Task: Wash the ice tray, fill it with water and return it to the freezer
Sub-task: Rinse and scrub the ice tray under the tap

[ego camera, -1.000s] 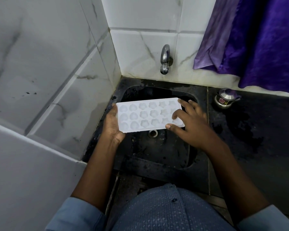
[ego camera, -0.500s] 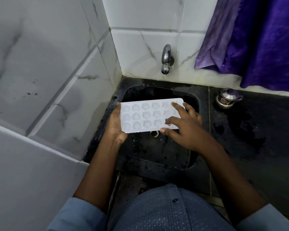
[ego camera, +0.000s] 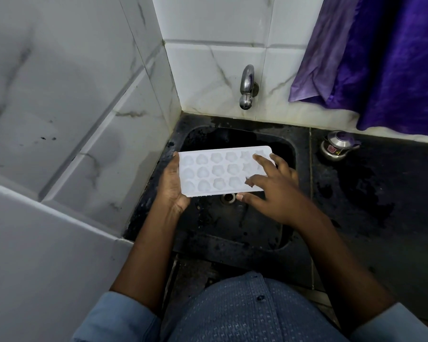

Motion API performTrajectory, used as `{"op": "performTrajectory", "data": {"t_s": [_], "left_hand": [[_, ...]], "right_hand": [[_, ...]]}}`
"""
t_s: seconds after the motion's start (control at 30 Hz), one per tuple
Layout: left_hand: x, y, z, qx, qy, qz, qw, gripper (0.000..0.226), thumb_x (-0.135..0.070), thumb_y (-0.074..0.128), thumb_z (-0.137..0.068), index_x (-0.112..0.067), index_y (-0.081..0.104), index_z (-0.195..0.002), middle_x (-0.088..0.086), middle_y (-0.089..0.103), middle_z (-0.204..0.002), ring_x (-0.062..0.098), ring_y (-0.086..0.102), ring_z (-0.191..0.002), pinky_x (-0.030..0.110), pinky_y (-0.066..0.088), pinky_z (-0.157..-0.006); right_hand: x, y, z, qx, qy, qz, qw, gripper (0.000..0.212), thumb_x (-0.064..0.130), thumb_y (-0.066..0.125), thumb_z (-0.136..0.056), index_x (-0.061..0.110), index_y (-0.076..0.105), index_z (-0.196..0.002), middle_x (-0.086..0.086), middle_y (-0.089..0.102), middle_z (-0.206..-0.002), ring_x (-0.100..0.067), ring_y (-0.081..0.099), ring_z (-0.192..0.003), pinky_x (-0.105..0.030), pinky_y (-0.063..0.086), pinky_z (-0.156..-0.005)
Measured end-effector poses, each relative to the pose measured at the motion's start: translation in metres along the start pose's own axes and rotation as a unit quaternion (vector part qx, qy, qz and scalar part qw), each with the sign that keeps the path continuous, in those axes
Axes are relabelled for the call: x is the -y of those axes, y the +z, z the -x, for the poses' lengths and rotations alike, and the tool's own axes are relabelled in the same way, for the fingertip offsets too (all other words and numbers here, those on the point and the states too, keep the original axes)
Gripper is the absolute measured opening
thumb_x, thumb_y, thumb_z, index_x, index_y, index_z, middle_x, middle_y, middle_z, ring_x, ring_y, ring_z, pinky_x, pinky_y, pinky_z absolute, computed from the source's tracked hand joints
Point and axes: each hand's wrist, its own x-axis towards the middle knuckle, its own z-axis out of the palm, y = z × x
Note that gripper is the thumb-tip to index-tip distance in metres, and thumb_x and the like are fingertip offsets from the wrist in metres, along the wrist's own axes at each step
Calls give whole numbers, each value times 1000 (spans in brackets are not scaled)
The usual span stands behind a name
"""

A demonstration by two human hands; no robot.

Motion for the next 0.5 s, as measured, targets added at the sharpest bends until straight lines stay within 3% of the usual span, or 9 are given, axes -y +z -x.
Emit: {"op": "performTrajectory", "data": {"t_s": [0.13,0.27,0.5], "left_hand": [[1,0,1,5,1,0,1000,60,-58,44,-105,-10,70,-129,19,74,-129,42,72,-113,60,57,-94],[1,0,1,6,2,5,1000,61,-56,44,-106,-8,68,-135,19,73,-130,44,70,-117,64,55,-99],[2,1,6,4,1,4,1000,56,-57,42,-107,-12,73,-121,17,77,-122,37,76,-102,58,57,-94]], "right_hand": [[0,0,1,-28,-5,-16,999,64,83,35,-82,36,67,-110,4,18,-172,-24,-1,-158,-54,12,-120],[2,-2,3,-7,6,-10,1000,75,85,30,-80,34,72,-115,5,17,-172,-23,-3,-158,-52,8,-121],[3,-3,3,-31,1,-15,999,55,75,44,-88,34,74,-111,4,21,-172,-26,1,-158,-52,10,-121]]}}
